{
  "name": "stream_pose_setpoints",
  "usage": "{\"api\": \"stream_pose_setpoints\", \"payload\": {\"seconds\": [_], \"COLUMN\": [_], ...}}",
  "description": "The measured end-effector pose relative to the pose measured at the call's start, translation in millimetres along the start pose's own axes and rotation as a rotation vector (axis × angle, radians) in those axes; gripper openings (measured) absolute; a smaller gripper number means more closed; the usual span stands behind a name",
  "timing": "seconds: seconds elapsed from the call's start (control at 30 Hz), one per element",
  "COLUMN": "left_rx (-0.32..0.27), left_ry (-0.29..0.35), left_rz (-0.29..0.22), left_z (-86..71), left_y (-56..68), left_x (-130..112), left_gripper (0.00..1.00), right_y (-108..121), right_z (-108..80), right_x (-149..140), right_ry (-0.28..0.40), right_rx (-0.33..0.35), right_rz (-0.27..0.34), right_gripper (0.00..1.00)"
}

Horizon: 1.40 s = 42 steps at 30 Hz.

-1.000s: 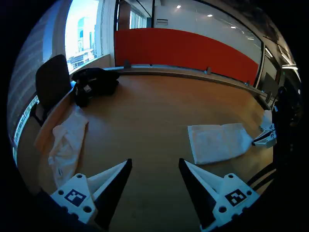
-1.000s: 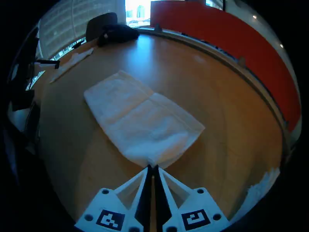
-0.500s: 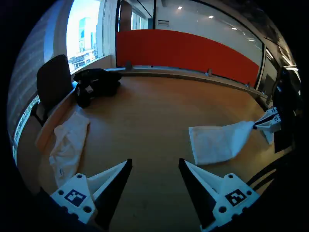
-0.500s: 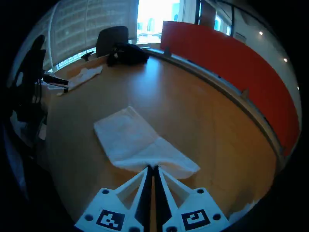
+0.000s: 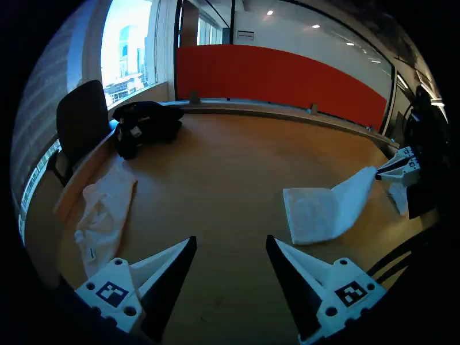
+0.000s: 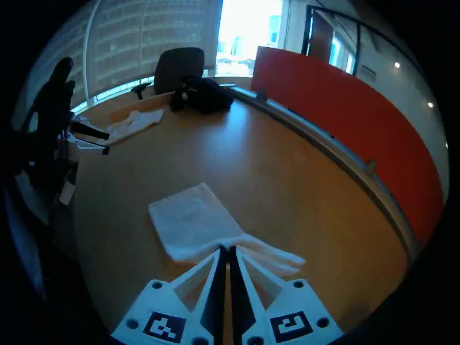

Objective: Fold towel

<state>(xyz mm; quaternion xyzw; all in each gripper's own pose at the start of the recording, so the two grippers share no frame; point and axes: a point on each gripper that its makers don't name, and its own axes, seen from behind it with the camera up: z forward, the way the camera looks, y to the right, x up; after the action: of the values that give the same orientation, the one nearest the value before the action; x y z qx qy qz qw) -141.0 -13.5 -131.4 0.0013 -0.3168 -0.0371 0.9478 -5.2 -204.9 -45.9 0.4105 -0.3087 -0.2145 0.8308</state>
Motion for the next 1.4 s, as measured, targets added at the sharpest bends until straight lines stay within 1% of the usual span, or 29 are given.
{"api": "stream_pose_setpoints", "payload": {"seconds": [0.2, 0.47, 0.67, 0.9, 1.13, 1.3, 1.4], "left_rx": [0.004, 0.003, 0.004, -0.003, 0.002, 0.006, 0.012], "left_ry": [0.005, 0.014, 0.024, 0.051, 0.056, 0.058, 0.057], "left_rz": [-0.003, -0.018, -0.026, -0.040, -0.057, -0.064, -0.062], "left_z": [-2.9, -7.1, -7.6, -7.5, -5.2, -4.9, -5.6], "left_y": [-2.8, -5.1, -6.2, -7.8, -12.2, -15.5, -18.3], "left_x": [-0.8, -3.3, -3.9, -2.4, -6.5, -8.3, -10.1], "left_gripper": [0.89, 0.89, 0.89, 0.89, 0.89, 0.89, 0.90], "right_y": [-5.7, -23.7, -34.9, -49.7, -65.7, -76.2, -85.9], "right_z": [6.1, 19.9, 31.7, 44.8, 59.4, 73.8, 86.4], "right_x": [12.2, 36.7, 47.5, 55.9, 60.8, 59.9, 55.6], "right_ry": [0.009, 0.019, 0.010, -0.006, -0.030, -0.055, -0.073], "right_rx": [0.020, 0.075, 0.110, 0.161, 0.214, 0.247, 0.271], "right_rz": [-0.021, -0.075, -0.107, -0.123, -0.140, -0.148, -0.143], "right_gripper": [0.05, 0.05, 0.05, 0.05, 0.05, 0.05, 0.05]}}
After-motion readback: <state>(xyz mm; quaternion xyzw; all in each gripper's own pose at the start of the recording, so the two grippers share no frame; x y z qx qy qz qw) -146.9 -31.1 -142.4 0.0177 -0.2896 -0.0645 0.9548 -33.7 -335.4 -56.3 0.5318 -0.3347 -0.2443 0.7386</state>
